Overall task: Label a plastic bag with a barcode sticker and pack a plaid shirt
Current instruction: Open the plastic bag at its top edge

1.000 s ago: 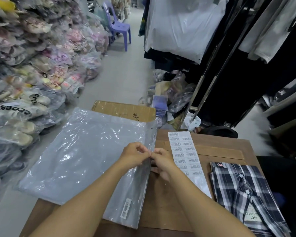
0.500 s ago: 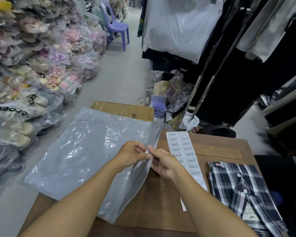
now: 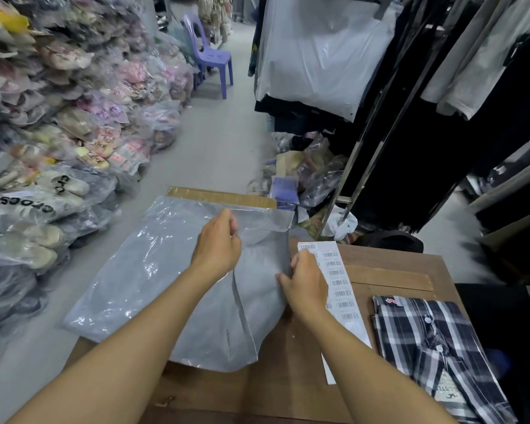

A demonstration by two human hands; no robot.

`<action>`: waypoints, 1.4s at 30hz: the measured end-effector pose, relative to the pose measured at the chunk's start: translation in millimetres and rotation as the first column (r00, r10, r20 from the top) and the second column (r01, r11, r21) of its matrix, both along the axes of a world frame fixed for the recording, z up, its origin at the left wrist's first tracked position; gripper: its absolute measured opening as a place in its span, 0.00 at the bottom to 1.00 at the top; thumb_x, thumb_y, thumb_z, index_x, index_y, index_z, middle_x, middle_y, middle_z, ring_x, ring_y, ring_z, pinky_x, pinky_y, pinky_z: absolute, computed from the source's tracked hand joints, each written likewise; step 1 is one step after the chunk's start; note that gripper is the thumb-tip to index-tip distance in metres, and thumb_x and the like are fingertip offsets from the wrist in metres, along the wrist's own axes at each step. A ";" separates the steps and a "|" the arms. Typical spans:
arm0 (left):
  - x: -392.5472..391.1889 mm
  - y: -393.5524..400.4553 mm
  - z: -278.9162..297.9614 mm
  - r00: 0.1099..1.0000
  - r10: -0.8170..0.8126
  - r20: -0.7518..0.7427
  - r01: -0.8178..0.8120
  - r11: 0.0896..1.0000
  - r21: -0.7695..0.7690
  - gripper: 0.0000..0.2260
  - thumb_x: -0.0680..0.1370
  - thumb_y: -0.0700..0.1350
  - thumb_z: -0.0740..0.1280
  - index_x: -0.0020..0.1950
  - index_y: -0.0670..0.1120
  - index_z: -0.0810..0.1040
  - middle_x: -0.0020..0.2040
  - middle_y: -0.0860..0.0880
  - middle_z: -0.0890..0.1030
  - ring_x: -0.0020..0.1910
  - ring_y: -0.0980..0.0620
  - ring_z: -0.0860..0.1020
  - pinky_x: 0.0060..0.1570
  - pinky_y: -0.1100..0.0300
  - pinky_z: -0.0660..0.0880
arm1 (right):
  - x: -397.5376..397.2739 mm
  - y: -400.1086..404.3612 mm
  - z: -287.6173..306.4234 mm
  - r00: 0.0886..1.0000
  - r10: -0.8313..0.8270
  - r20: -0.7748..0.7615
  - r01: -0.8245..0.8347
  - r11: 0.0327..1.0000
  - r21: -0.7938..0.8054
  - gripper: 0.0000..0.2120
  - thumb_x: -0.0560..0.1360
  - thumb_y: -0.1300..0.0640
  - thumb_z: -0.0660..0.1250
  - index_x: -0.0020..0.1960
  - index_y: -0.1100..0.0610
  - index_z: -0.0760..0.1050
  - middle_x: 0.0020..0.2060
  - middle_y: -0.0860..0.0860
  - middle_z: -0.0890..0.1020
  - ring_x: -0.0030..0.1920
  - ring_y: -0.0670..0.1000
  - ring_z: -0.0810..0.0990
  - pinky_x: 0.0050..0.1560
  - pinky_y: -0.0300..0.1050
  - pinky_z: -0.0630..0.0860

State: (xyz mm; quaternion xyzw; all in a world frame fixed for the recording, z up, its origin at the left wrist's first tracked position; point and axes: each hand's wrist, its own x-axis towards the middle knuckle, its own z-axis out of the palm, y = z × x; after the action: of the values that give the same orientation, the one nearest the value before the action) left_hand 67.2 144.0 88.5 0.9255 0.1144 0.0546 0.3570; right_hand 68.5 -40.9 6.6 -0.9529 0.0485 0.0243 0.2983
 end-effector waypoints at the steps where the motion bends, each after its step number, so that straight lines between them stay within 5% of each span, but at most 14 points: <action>1: -1.0 -3.7 -1.0 0.999 -0.035 -0.005 0.035 0.999 0.011 0.07 0.74 0.35 0.61 0.42 0.47 0.70 0.43 0.50 0.75 0.45 0.44 0.75 0.40 0.56 0.66 | -2.1 6.4 2.6 0.995 0.082 0.050 -0.081 0.996 -0.021 0.15 0.72 0.55 0.69 0.40 0.50 0.61 0.39 0.49 0.75 0.36 0.54 0.71 0.35 0.49 0.65; 4: -4.3 -13.1 -6.3 0.988 -0.137 -0.065 0.141 0.988 0.062 0.11 0.77 0.36 0.61 0.47 0.51 0.78 0.54 0.49 0.79 0.54 0.43 0.76 0.49 0.54 0.72 | -8.3 20.1 5.5 0.912 0.402 0.086 -0.398 0.916 -0.053 0.11 0.72 0.51 0.71 0.44 0.52 0.68 0.46 0.54 0.77 0.43 0.56 0.72 0.44 0.53 0.72; 6: -4.4 -13.8 -9.6 0.979 -0.168 -0.116 0.188 0.963 0.194 0.15 0.78 0.37 0.61 0.57 0.53 0.80 0.62 0.51 0.78 0.60 0.44 0.77 0.55 0.52 0.74 | -11.3 22.0 3.4 0.863 0.502 -0.047 -0.503 0.850 -0.159 0.30 0.66 0.39 0.73 0.62 0.52 0.70 0.62 0.53 0.72 0.60 0.57 0.69 0.61 0.53 0.72; 9: -2.7 -8.9 -6.8 0.977 -0.147 -0.156 0.194 0.917 0.349 0.20 0.77 0.35 0.61 0.64 0.53 0.76 0.64 0.52 0.76 0.59 0.44 0.78 0.51 0.53 0.74 | -11.4 15.4 -7.4 0.801 0.568 -0.188 -0.598 0.744 -0.298 0.53 0.62 0.33 0.73 0.78 0.49 0.52 0.77 0.58 0.51 0.77 0.62 0.49 0.76 0.56 0.56; 12: -1.7 -1.0 1.6 0.966 -0.144 -0.216 0.216 0.908 0.358 0.23 0.74 0.34 0.62 0.68 0.50 0.72 0.64 0.50 0.73 0.57 0.41 0.78 0.49 0.50 0.76 | -10.2 9.0 -17.3 0.762 0.576 -0.296 -0.646 0.700 -0.303 0.60 0.64 0.37 0.76 0.80 0.48 0.38 0.78 0.59 0.37 0.78 0.61 0.36 0.77 0.58 0.51; 20: 2.4 6.6 21.5 0.933 -0.148 -0.327 0.274 0.882 0.383 0.26 0.71 0.31 0.63 0.68 0.48 0.71 0.66 0.51 0.70 0.56 0.40 0.77 0.47 0.49 0.76 | 5.5 15.5 -22.1 0.700 0.536 -0.471 -0.710 0.595 -0.377 0.65 0.60 0.62 0.76 0.79 0.48 0.32 0.79 0.61 0.40 0.78 0.66 0.42 0.76 0.60 0.50; 24: 1.4 6.0 23.2 0.907 -0.175 -0.384 0.316 0.884 0.344 0.31 0.73 0.32 0.62 0.74 0.53 0.67 0.73 0.50 0.69 0.67 0.41 0.73 0.55 0.49 0.74 | 9.6 17.4 -20.4 0.676 0.559 -0.479 -0.731 0.592 -0.340 0.58 0.62 0.54 0.77 0.79 0.48 0.41 0.79 0.60 0.44 0.77 0.65 0.45 0.76 0.60 0.50; 26: -1.3 2.9 19.6 0.878 -0.224 -0.422 0.380 0.863 0.332 0.29 0.74 0.33 0.62 0.73 0.53 0.68 0.72 0.49 0.69 0.68 0.41 0.73 0.57 0.48 0.75 | 13.5 17.4 -15.2 0.735 0.557 -0.386 -0.647 0.747 -0.152 0.47 0.65 0.47 0.76 0.77 0.51 0.55 0.75 0.58 0.60 0.74 0.62 0.59 0.75 0.57 0.59; 28: -4.7 0.1 13.8 0.859 -0.246 -0.450 0.415 0.848 0.328 0.27 0.73 0.33 0.61 0.70 0.51 0.70 0.70 0.49 0.70 0.65 0.41 0.74 0.55 0.48 0.76 | 14.7 19.2 -5.8 0.879 0.439 -0.185 -0.402 0.892 0.207 0.24 0.68 0.53 0.73 0.63 0.53 0.73 0.58 0.53 0.79 0.58 0.56 0.77 0.62 0.55 0.74; 31: -11.1 -5.2 6.3 0.830 -0.296 -0.473 0.466 0.834 0.296 0.27 0.73 0.33 0.61 0.70 0.49 0.70 0.67 0.49 0.69 0.62 0.41 0.75 0.52 0.49 0.76 | 25.8 21.7 6.8 0.999 -0.001 -0.044 0.019 0.910 0.413 0.03 0.73 0.54 0.66 0.44 0.50 0.72 0.38 0.46 0.79 0.43 0.52 0.79 0.43 0.47 0.72; 33: -14.8 -7.9 3.2 0.822 -0.336 -0.460 0.495 0.821 0.285 0.26 0.72 0.32 0.61 0.69 0.47 0.70 0.67 0.49 0.70 0.61 0.41 0.76 0.52 0.48 0.77 | 39.8 20.5 13.2 0.979 -0.164 -0.118 0.201 0.860 0.470 0.09 0.77 0.46 0.64 0.45 0.51 0.71 0.39 0.45 0.78 0.44 0.52 0.79 0.43 0.46 0.70; 35: -17.5 -9.1 2.6 0.825 -0.353 -0.441 0.503 0.815 0.287 0.25 0.72 0.32 0.61 0.68 0.47 0.71 0.66 0.50 0.71 0.61 0.42 0.76 0.51 0.46 0.77 | 50.8 19.6 15.0 0.948 -0.160 -0.277 0.284 0.817 0.502 0.17 0.77 0.39 0.63 0.41 0.52 0.71 0.36 0.46 0.75 0.39 0.49 0.75 0.40 0.46 0.68; 42: -24.4 -6.8 5.6 0.803 -0.403 -0.439 0.544 0.796 0.265 0.33 0.72 0.31 0.63 0.74 0.52 0.67 0.72 0.53 0.70 0.69 0.47 0.71 0.59 0.51 0.75 | 59.0 26.6 10.9 0.914 -0.107 -0.391 0.335 0.744 0.578 0.13 0.75 0.49 0.68 0.37 0.56 0.76 0.32 0.53 0.79 0.29 0.50 0.72 0.32 0.43 0.65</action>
State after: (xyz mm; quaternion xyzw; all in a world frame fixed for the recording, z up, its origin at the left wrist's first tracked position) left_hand 42.8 137.2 94.1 0.9684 -0.0744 -0.1878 0.1465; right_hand 127.5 -14.3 17.5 -0.7649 0.2013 0.1639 0.5895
